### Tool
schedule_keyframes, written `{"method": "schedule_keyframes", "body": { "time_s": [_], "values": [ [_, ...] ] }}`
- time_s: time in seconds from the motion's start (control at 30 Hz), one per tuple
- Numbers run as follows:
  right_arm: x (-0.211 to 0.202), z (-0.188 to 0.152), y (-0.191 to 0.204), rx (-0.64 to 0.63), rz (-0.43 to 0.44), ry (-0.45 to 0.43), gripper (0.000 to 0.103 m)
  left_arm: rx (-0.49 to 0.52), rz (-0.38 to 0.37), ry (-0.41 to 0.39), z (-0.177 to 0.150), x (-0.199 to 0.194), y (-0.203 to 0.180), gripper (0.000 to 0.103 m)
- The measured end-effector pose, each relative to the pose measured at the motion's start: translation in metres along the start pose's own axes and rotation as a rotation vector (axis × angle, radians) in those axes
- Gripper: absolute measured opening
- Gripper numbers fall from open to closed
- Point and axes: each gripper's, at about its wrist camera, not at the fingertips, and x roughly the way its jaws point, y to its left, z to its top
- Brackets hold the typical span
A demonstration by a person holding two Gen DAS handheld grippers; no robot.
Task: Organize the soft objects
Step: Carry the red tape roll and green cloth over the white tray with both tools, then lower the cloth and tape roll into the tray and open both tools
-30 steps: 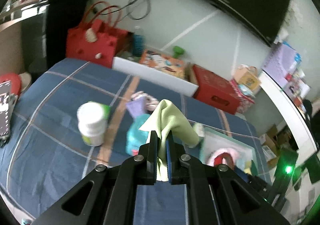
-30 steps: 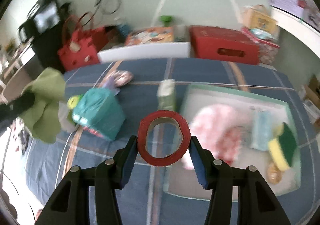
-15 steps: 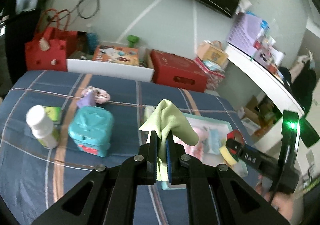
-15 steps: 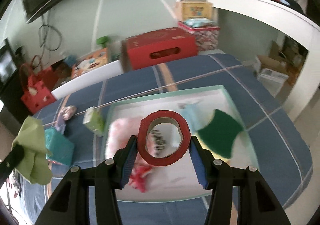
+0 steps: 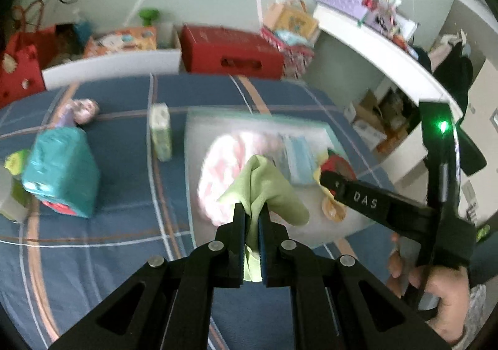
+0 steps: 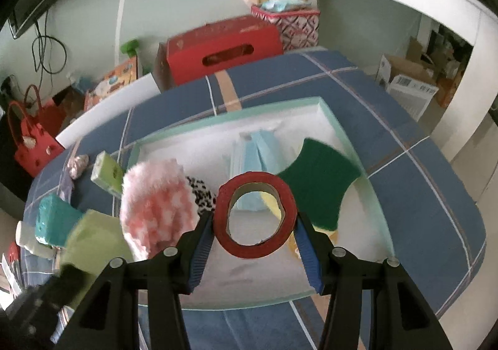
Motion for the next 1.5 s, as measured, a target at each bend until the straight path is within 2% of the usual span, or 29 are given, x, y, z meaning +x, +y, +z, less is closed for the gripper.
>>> {"method": "schedule_keyframes", "body": {
  "time_s": [0.13, 0.33, 0.63, 0.93, 1.1, 1.17, 1.2, 1.27, 1.4, 1.47, 1.5],
  "values": [
    [0.007, -0.002, -0.002, 0.002, 0.001, 0.022, 0.055, 0.012, 0.029, 0.068, -0.003, 0.024, -0.002, 0.007],
    [0.018, -0.004, -0.004, 0.007, 0.006, 0.059, 0.055, 0.032, 0.075, 0.115, 0.0, 0.051, -0.002, 0.007],
    [0.027, -0.005, -0.003, -0.002, 0.011, 0.087, 0.055, 0.017, 0.104, 0.12, 0.012, 0.079, 0.004, 0.007],
    [0.033, -0.009, -0.003, -0.005, 0.012, 0.103, 0.055, -0.02, 0.105, 0.108, 0.022, 0.095, 0.015, 0.008],
    [0.032, -0.007, -0.003, -0.01, 0.008, 0.1, 0.056, -0.044, 0.081, 0.123, 0.024, 0.096, 0.019, 0.008],
    [0.029, -0.006, -0.003, -0.011, 0.005, 0.094, 0.058, -0.034, 0.079, 0.126, 0.025, 0.093, 0.018, 0.014],
    [0.026, -0.005, -0.003, -0.01, 0.005, 0.086, 0.064, -0.027, 0.084, 0.124, 0.026, 0.09, 0.016, 0.019],
    [0.017, -0.004, -0.004, -0.006, 0.006, 0.059, 0.066, -0.02, 0.094, 0.114, 0.027, 0.082, 0.014, 0.038],
    [0.003, 0.0, -0.006, 0.006, 0.008, 0.017, 0.066, -0.012, 0.063, 0.089, 0.033, 0.062, 0.01, 0.043],
    [-0.002, 0.003, -0.006, 0.009, 0.008, 0.003, 0.066, -0.016, 0.06, 0.073, 0.035, 0.051, 0.01, 0.051],
    [-0.004, 0.003, -0.006, 0.009, 0.008, -0.003, 0.066, -0.015, 0.061, 0.061, 0.036, 0.046, 0.01, 0.052]
  ]
}}
